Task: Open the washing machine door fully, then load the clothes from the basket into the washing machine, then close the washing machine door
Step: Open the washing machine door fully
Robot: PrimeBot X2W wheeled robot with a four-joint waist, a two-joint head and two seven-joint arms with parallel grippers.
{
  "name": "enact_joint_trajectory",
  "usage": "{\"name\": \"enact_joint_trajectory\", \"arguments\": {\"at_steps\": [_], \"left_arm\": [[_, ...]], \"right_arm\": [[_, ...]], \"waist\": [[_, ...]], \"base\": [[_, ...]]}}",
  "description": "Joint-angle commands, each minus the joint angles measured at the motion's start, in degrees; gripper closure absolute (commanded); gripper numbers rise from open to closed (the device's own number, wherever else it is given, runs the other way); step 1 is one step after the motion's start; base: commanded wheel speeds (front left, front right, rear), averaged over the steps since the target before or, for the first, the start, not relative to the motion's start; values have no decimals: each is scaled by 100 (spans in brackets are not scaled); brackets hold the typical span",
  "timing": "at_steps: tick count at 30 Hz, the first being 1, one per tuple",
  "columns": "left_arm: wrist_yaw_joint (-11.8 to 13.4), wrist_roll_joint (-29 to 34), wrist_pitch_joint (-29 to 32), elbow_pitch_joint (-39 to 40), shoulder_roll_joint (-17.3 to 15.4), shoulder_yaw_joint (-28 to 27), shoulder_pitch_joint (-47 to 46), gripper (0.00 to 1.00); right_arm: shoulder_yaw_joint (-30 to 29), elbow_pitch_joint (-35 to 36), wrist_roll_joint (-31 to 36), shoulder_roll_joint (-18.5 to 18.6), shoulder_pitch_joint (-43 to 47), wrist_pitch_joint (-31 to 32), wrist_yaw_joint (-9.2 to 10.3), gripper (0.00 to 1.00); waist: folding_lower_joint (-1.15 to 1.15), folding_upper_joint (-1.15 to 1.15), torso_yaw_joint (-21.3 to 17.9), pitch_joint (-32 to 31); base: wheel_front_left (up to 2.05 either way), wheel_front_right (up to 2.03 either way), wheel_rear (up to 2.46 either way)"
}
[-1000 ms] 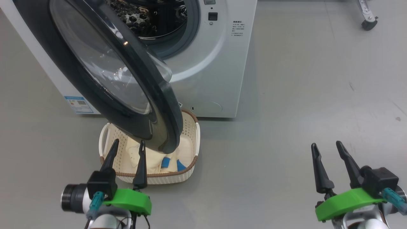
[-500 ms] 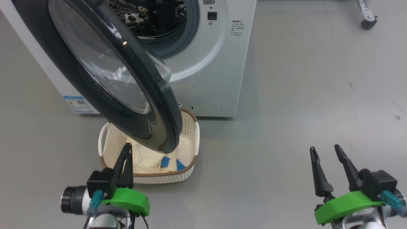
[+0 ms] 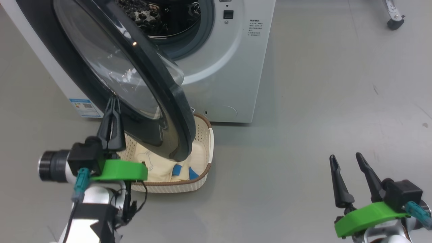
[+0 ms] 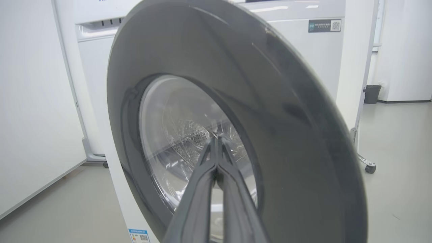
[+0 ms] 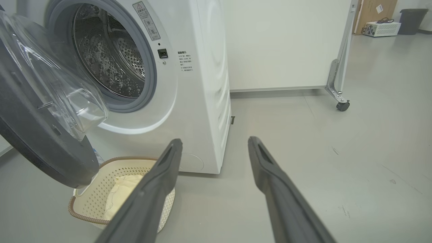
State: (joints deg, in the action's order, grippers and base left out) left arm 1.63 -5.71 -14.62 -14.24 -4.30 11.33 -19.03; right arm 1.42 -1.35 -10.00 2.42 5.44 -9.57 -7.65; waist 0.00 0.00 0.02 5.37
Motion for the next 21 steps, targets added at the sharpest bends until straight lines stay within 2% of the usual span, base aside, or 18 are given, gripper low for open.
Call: {"name": "enact_joint_trajectory", "arguments": {"at_steps": [1,6,12,17,19,21], "left_arm": [[69,93,-22,446,-169,-204,-415,100],[115,264,113,1327,-222,-102,-811,100],[-69,309,470,2152,-93,393,-1253,100],[-268,-143,903,2270,78,1025,-1385,100],[-288,-290,989,2239,98,1157,-1374,100],[-276,-654,1169,2090,128,1554,-1313,100]], "right_arm": [[80,201,1,46,-160,-17,16,0],[39,192,-7,46,-155,-38,16,0],[12,176,-76,46,-160,-78,16,0],[49,117,-119,46,-180,-99,16,0],[56,104,-125,46,-179,-103,16,0],[49,74,-149,46,-164,-113,16,0]], "waist": [[0,0,5,-7],[0,0,-12,-16],[0,0,-88,9],[0,0,-195,6],[0,0,-216,3],[0,0,-267,-8]], "base": [[0,0,0],[0,0,0],[0,0,0],[0,0,0],[0,0,0],[0,0,0]]}}
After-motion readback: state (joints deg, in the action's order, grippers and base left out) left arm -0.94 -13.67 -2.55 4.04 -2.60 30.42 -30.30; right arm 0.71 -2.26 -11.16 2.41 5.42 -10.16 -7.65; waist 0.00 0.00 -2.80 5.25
